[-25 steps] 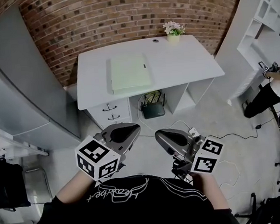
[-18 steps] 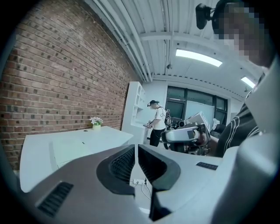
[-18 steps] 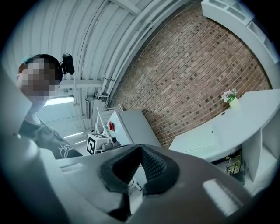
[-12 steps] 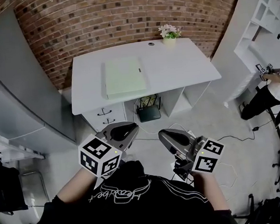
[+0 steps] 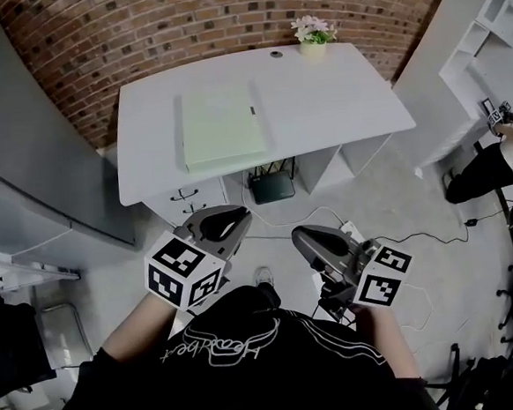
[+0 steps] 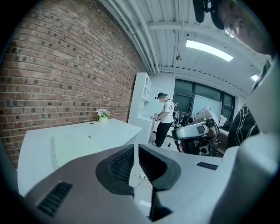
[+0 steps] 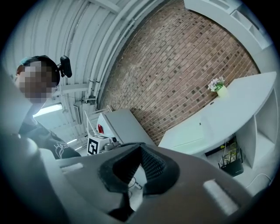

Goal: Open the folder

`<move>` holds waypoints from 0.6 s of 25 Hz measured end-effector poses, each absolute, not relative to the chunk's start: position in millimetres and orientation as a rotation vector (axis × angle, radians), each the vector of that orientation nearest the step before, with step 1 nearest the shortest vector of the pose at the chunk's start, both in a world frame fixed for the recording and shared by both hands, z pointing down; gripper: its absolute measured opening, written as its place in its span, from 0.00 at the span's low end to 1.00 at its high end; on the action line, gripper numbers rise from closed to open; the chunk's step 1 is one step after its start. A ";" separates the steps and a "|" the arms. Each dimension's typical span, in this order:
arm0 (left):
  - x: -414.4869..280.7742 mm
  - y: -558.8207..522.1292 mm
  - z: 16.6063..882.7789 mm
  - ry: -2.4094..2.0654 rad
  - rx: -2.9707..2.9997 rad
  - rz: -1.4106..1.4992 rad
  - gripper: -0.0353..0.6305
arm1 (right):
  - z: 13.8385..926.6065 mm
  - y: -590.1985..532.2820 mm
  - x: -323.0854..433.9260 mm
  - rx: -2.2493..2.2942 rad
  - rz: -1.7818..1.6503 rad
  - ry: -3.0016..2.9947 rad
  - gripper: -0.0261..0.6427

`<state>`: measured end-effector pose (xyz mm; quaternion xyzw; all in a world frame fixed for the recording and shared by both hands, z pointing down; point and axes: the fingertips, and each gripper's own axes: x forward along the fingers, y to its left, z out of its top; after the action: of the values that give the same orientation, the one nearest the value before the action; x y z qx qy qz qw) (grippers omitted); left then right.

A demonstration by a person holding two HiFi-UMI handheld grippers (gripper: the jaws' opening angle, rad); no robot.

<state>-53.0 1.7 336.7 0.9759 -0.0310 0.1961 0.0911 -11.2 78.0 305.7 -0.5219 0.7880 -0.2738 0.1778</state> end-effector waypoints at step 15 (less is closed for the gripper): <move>18.8 -99.4 398.7 -0.260 2.891 0.841 0.14 | 355.8 -9.5 79.5 -1.443 -1.011 2.195 0.04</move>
<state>18.8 -99.4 398.7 0.9549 -0.0857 0.2779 0.0596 79.5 -9.5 355.8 -0.5058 0.7695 -0.3543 0.1627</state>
